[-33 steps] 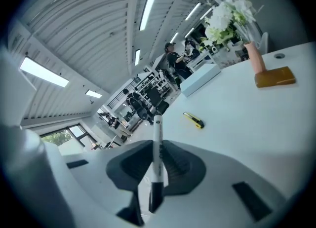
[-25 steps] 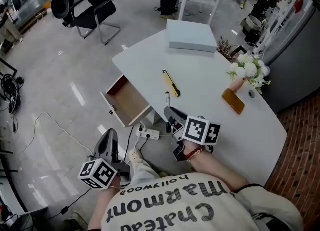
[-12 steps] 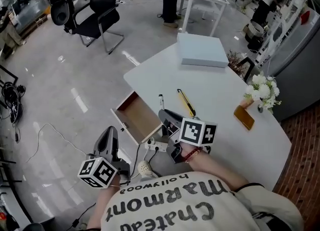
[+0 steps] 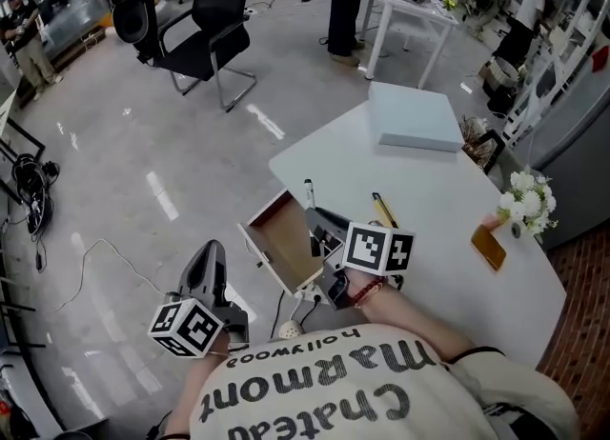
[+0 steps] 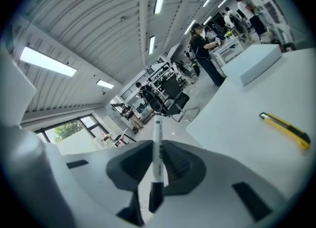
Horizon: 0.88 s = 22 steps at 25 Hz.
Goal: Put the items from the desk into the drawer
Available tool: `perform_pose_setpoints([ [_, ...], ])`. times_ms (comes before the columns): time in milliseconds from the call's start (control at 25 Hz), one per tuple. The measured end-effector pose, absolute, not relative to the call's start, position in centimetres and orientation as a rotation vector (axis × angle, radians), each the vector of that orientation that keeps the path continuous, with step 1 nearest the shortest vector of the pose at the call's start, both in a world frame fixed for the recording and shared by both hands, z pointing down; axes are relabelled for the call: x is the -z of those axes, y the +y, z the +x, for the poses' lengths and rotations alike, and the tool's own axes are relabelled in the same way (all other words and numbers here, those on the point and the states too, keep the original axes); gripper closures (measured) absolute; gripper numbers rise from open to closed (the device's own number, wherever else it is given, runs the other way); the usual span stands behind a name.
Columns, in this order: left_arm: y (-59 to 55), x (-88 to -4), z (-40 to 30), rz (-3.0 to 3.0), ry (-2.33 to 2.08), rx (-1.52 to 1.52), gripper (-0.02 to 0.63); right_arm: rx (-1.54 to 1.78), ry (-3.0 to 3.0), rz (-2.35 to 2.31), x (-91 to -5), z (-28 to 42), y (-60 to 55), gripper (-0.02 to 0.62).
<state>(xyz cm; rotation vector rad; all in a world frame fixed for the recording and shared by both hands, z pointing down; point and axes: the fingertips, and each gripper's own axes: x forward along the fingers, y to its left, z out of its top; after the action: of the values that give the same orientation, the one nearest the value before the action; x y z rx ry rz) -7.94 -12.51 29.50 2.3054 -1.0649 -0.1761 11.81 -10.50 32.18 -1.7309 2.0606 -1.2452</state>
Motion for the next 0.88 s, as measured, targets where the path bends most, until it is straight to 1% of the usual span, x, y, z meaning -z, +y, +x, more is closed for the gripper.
perform_pose_setpoints([
  [600,-15.7,-32.0,-14.1,2.216,-1.193,0.160,0.604,1.270,2.255,-1.648,-34.1,5.2,-17.3,0.528],
  [880,-14.9,-37.6,-15.6,2.092,-1.261,0.092,0.604,1.353,2.381,-1.648,-39.1,3.2,-17.3,0.528],
])
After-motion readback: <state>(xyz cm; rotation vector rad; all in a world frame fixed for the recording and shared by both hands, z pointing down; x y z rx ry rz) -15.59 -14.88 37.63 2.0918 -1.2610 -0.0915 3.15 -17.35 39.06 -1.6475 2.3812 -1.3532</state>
